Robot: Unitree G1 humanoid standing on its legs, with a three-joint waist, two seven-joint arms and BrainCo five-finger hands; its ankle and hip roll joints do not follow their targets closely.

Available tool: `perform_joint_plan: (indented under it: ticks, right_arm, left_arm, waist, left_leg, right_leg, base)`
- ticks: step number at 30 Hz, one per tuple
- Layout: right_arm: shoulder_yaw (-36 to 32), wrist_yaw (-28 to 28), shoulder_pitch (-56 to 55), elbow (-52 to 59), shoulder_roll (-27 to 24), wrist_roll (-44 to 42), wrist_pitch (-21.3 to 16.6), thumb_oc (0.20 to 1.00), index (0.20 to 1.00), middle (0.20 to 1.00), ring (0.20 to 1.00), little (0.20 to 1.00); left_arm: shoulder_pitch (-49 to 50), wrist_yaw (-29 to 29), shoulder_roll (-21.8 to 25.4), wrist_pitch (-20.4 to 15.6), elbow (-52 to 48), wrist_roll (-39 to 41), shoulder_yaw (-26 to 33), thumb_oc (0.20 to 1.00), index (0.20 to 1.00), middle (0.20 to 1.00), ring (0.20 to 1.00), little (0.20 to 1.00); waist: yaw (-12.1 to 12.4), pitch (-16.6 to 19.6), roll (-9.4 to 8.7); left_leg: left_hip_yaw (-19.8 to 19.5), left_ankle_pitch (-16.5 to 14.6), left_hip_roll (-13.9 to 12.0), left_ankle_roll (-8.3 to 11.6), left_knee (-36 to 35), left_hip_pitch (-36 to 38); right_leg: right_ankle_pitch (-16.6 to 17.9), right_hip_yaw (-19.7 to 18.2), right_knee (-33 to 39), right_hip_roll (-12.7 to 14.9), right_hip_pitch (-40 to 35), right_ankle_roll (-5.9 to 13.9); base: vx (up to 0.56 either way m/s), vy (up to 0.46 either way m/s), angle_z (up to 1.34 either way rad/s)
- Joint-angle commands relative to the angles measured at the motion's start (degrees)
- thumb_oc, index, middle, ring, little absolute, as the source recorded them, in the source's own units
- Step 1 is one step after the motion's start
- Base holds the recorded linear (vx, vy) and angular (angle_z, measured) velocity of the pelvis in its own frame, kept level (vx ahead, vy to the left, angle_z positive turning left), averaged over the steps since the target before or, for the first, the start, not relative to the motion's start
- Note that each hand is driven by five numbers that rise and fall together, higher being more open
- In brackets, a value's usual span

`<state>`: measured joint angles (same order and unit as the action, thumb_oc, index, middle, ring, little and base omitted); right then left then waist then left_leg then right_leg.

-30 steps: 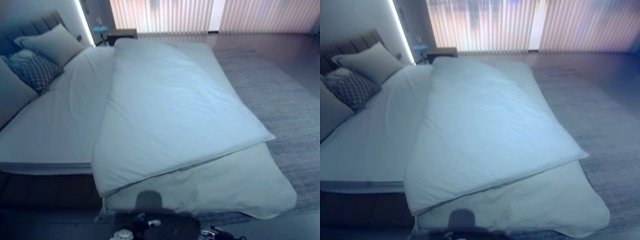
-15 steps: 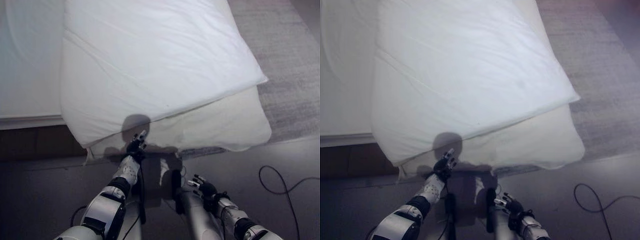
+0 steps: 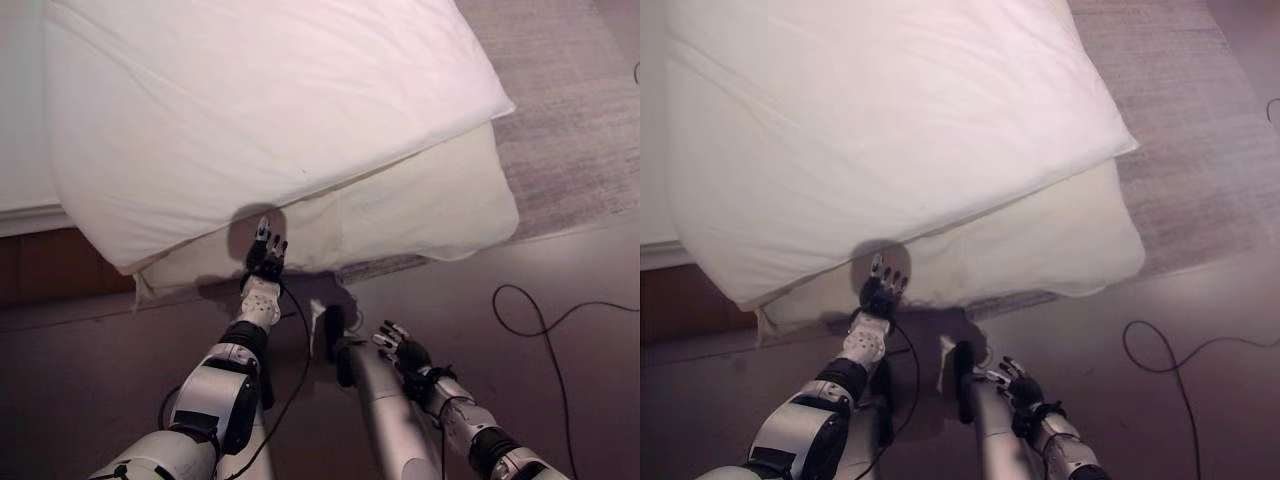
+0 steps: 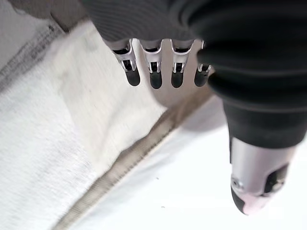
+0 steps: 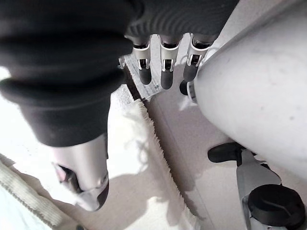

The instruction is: Make the bed

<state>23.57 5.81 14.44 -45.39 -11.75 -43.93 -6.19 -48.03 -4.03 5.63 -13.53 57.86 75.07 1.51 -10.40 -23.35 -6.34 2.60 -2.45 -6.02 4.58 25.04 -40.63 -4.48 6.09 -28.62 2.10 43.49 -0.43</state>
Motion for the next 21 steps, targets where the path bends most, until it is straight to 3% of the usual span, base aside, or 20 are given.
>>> perform_joint_plan:
  ticks: [1, 21]
  right_arm:
    - [2.48, -0.32, -2.94, 1.94, 0.48, -1.36, -1.96, 1.000, 1.000, 1.000, 1.000, 1.000]
    - [3.63, -0.90, -4.90, 1.59, 0.93, -1.78, -2.16, 1.000, 1.000, 1.000, 1.000, 1.000]
  left_arm:
    - [-2.37, 0.70, 0.13, -2.72, -1.02, 1.76, -0.03, 1.000, 1.000, 1.000, 1.000, 1.000]
    - [-10.17, 2.37, 1.77, -5.58, -6.82, 4.43, -2.59, 1.000, 1.000, 1.000, 1.000, 1.000]
  waist:
    - [-0.45, 4.79, 0.10]
    - [-0.83, 4.67, -0.18]
  left_leg:
    - [0.30, -1.58, 0.49, -0.97, 2.28, -3.30]
    - [0.72, -1.34, 0.87, -0.93, 1.31, -3.46]
  right_leg:
    - [1.46, 0.10, 3.48, 1.97, -0.17, 6.04]
    - [2.50, -0.56, 5.07, 1.83, 0.39, 5.92]
  base:
    - [0.00, 0.000, 0.00]
    - [0.00, 0.001, -0.01]
